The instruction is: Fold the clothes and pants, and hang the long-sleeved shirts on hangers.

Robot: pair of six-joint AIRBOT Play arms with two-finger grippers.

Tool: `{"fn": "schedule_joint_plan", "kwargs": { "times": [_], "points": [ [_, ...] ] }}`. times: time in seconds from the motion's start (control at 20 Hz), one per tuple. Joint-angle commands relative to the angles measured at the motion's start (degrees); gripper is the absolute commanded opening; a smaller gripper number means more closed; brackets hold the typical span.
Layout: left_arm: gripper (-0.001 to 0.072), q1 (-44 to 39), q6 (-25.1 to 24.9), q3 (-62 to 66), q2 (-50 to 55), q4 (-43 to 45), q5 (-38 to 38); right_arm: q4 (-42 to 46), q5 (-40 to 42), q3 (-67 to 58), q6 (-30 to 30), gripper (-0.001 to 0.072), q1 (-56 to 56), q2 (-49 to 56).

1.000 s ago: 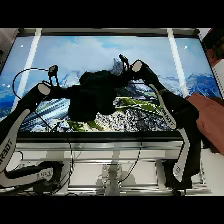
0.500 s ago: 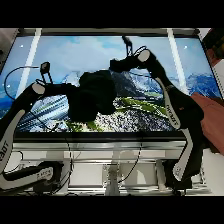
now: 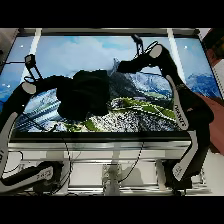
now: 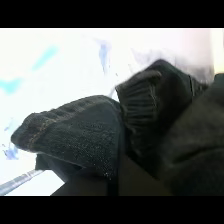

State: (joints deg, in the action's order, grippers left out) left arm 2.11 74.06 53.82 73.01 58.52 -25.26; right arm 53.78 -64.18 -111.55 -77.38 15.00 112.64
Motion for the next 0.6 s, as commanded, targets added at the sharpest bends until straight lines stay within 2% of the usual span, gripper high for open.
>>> {"fn": "schedule_joint_plan", "kwargs": {
  "times": [0.0, 0.15, 0.4, 0.45, 0.5, 0.55],
  "points": [
    [0.0024, -1.4, 0.0, 0.0, 1.9, 0.0, -6.4, -5.3, 3.8, 1.7, 0.0, 0.0576, 4.2, 4.7],
    [0.0024, -3.1, -0.1, -0.1, 4.1, 0.2, -12.0, -9.5, 5.1, 1.7, 0.0, 0.0624, 7.6, 9.2],
    [0.0024, -6.6, -1.5, -0.1, 5.9, 0.2, -12.5, -12.8, 8.7, 1.7, 0.0, 0.0614, 11.8, 11.5],
    [0.0024, -7.3, -1.5, -0.1, 6.2, 0.2, -12.5, -13.0, 10.7, 1.7, 0.0, 0.0564, 12.8, 11.5],
    [0.0024, -8.1, -1.5, -0.1, 6.4, 0.2, -12.6, -13.3, 11.9, 1.7, 0.0, 0.0426, 13.6, 11.5],
    [0.0024, -8.7, -1.5, -0.1, 6.5, 0.2, -12.5, -13.2, 13.1, 1.7, 0.1, 0.0245, 14.4, 11.5]
  ]
}}
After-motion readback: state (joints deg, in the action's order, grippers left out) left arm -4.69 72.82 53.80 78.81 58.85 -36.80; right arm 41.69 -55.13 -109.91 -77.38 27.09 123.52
